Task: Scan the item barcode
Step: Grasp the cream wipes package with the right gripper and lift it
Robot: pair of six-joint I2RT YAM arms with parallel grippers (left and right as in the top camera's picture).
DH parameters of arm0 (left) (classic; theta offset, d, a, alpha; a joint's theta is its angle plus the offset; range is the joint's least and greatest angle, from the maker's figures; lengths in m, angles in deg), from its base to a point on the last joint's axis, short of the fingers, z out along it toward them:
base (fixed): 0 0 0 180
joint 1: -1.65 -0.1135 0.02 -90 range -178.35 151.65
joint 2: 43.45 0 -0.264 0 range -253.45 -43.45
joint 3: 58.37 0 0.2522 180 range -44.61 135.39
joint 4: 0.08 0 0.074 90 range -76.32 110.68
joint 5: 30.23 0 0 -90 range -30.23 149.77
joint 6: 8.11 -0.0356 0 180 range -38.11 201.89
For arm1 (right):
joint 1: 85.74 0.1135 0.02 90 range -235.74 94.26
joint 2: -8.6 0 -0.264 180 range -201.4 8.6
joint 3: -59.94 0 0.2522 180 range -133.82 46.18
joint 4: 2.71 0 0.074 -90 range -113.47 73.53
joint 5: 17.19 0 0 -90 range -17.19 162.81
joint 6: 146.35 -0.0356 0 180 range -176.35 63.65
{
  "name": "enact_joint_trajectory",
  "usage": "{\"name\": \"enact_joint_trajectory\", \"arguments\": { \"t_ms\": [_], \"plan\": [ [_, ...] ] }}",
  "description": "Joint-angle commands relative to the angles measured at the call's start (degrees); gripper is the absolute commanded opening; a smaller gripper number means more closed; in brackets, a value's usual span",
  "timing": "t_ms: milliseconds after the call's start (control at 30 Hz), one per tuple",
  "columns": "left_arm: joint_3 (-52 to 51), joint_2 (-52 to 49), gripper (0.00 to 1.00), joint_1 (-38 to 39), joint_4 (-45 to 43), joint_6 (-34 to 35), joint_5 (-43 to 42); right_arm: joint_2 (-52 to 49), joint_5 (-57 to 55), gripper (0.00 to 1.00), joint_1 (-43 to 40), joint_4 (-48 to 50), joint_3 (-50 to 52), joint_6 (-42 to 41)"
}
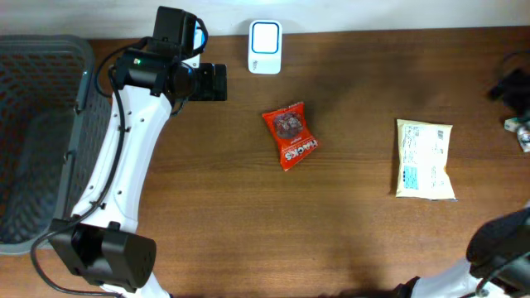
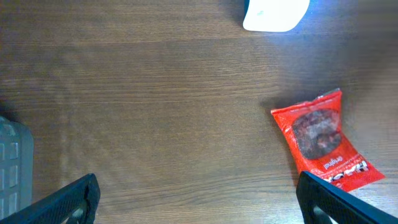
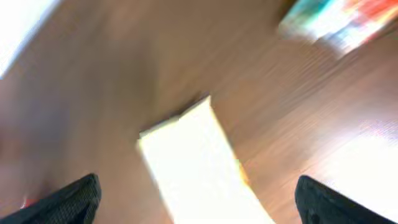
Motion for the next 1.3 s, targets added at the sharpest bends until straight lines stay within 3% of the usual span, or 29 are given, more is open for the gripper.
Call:
{"name": "enact_joint_trajectory", "arguments": {
  "t_ms": [0,100,200,300,400,567,600,700,833,900,933,967,1000,1033,1200,1267],
  "plan": [
    [0.11,0.13,0.99,-0.35,0.04,-0.35,-0.44,-3.13,5.09,0.99,5.66,-0.87,9.18,10.62],
    [0.11,0.13,0.99,-0.35,0.07,-0.33,-0.44,-3.13,-3.78,0.99,6.64,9.77,22.45,9.75],
    [0.11,0.13,0.99,-0.35,0.07,-0.33,-0.44,-3.13,-9.49,0.99,2.51,18.95,31.74,4.59],
    [0.11,0.13,0.99,-0.35,0.07,-0.35,-0.44,-3.43,-0.28,0.99,0.39,23.45,34.60,13.25],
    [0.11,0.13,0.99,-0.35,0.07,-0.33,-0.44,-3.65,22.03,0.99,1.05,24.90,39.76,26.01],
    [0.11,0.13,0.99,-0.35,0.07,-0.35,-0.44,-3.65,28.46,0.99,3.21,26.91,42.10,26.23],
    [0.11,0.13,0.99,-0.35,0.07,-0.35,-0.44,-3.65,31.04,0.99,3.19,26.93,42.10,21.75],
    [0.11,0.13,0.99,-0.35,0.07,-0.35,-0.44,-3.65,24.02,0.99,3.26,26.58,43.56,9.09],
    [0.11,0.13,0.99,-0.35,0.07,-0.35,-0.44,-3.65,23.32,0.99,3.26,37.66,52.41,-4.07],
    [0.11,0.13,0.99,-0.35,0.07,-0.33,-0.44,-3.65,23.30,0.82,3.28,43.43,56.28,-8.92],
    [0.11,0.13,0.99,-0.35,0.07,-0.35,-0.44,-3.65,22.97,0.68,3.26,46.82,58.10,-10.62],
    [0.11,0.13,0.99,-0.35,0.07,-0.35,-0.44,-3.65,20.65,0.36,3.26,47.65,58.31,-10.95],
    [0.11,0.13,0.99,-0.35,0.07,-0.35,-0.44,-3.65,19.89,0.16,3.23,48.41,58.21,-10.93],
    [0.11,0.13,0.99,-0.35,0.07,-0.35,-0.44,-3.63,20.13,0.04,3.23,48.26,57.35,-11.47],
    [0.11,0.13,0.99,-0.35,0.07,-0.35,-0.44,-0.31,21.66,0.04,3.26,37.83,44.35,-10.73],
    [0.11,0.13,0.99,-0.35,0.07,-0.35,-0.44,3.04,10.58,0.04,4.66,26.25,33.07,-6.97]
  ]
}}
